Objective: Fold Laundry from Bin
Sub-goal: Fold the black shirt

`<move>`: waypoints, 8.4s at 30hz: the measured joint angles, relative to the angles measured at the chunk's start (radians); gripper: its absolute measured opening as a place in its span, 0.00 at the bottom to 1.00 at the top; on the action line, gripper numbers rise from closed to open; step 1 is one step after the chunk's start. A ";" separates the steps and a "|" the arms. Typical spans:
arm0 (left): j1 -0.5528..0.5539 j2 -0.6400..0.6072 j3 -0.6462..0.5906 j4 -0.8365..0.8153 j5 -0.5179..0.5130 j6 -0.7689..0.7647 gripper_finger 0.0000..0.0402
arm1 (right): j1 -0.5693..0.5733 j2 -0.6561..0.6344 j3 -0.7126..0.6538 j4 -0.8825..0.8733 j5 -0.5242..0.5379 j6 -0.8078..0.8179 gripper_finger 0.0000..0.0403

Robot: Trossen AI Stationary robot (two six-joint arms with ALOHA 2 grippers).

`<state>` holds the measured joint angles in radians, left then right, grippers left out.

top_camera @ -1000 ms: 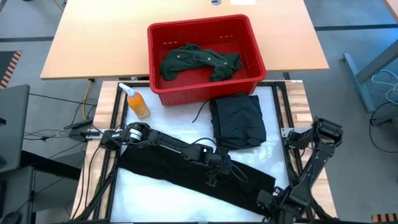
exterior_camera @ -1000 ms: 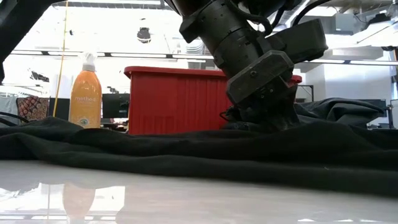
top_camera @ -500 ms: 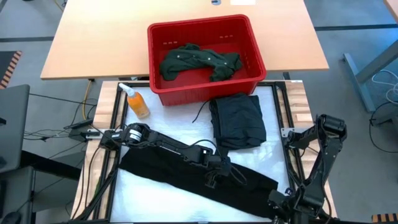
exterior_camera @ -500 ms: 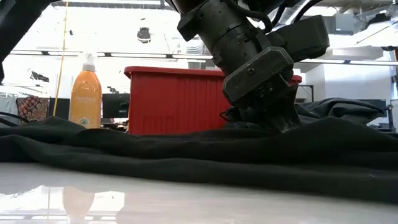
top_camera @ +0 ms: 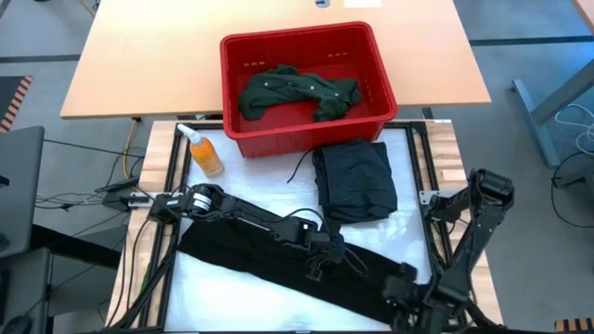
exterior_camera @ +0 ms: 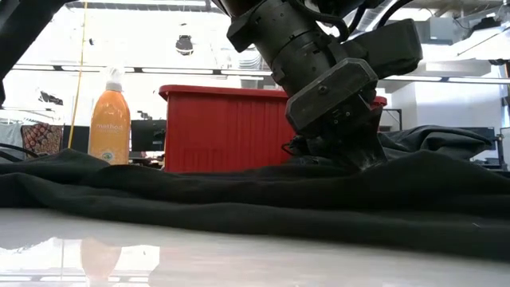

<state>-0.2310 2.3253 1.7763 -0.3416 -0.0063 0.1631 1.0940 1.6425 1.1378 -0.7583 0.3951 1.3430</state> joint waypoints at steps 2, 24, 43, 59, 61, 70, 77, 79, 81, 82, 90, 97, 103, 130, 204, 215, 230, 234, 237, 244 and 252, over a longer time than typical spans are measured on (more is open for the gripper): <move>-0.002 0.000 0.000 0.001 0.001 0.003 0.00 | -0.016 0.011 0.000 0.020 -0.008 -0.191 0.40; -0.064 -0.033 0.286 -0.434 0.057 0.058 0.33 | -0.037 0.032 0.000 -0.047 -0.025 -0.916 0.39; -0.142 -0.202 -0.123 -0.551 0.054 -0.184 0.11 | -0.036 0.209 0.000 -0.078 0.026 -0.983 0.34; -0.144 -0.641 -0.967 0.157 -0.018 -0.610 0.00 | -0.068 0.114 -0.001 -0.118 0.000 -0.948 0.07; -0.144 -0.643 -1.000 0.190 -0.017 -0.643 0.00 | -0.070 0.079 -0.001 -0.115 -0.032 -0.939 0.07; -0.144 -0.640 -1.018 0.230 -0.009 -0.627 0.00 | -0.069 -0.031 0.000 -0.116 -0.150 -0.842 0.07; -0.144 -0.639 -1.018 0.227 0.008 -0.628 0.00 | -0.048 -0.061 0.000 0.013 -0.316 -0.733 0.04; -0.144 -0.638 -1.018 0.228 0.018 -0.628 0.00 | -0.029 -0.061 0.000 0.057 -0.367 -0.704 0.04; -0.144 -0.637 -1.018 0.229 0.022 -0.628 0.00 | -0.011 -0.061 0.000 0.084 -0.394 -0.654 0.04; -0.144 -0.637 -1.018 0.229 0.025 -0.628 0.00 | -0.002 -0.060 0.000 0.091 -0.395 -0.629 0.05; -0.144 -0.636 -1.019 0.230 0.046 -0.636 0.00 | 0.031 -0.058 0.000 0.162 -0.359 -0.523 0.06; -0.158 -0.658 -1.018 0.226 0.061 -0.641 0.00 | 0.031 -0.058 0.000 0.319 -0.359 -0.520 0.05; -0.186 -0.763 -0.999 0.206 -0.051 -0.575 0.00 | 0.032 -0.058 0.000 0.334 -0.367 -0.470 0.05; -0.226 -0.799 -0.995 0.115 -0.069 -0.611 0.00 | 0.078 -0.050 0.000 0.219 -0.308 -0.077 0.27; -0.110 -0.821 -1.085 0.137 -0.086 -0.574 0.46 | -0.049 -0.346 -0.483 -0.026 -0.272 0.816 0.61; -0.077 -0.835 -1.048 0.068 -0.057 -0.575 0.47 | -0.037 -0.239 -0.528 0.147 -0.261 0.858 0.64; -0.080 -0.822 -0.929 0.024 -0.118 -0.534 0.47 | -0.050 -0.272 -0.521 0.083 -0.102 0.756 0.09; -0.101 -0.732 -0.929 0.203 -0.118 -0.523 0.47 | -0.050 -0.342 -0.521 0.069 -0.057 0.727 0.06; -0.110 -0.644 -0.929 0.337 -0.131 -0.511 0.47 | -0.050 -0.397 -0.508 0.049 -0.053 0.682 0.05; -0.097 -0.464 -0.910 0.482 -0.160 -0.546 0.47 | -0.050 -0.531 -0.409 0.030 -0.024 0.462 0.05; -0.095 -0.337 -0.735 0.533 -0.075 -0.468 0.47 | -0.049 -0.649 -0.270 0.023 0.159 0.183 0.05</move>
<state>-0.3259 1.9886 1.0418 0.1915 -0.0808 -0.3047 1.0447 0.9937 0.8674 -0.7349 0.5540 1.5259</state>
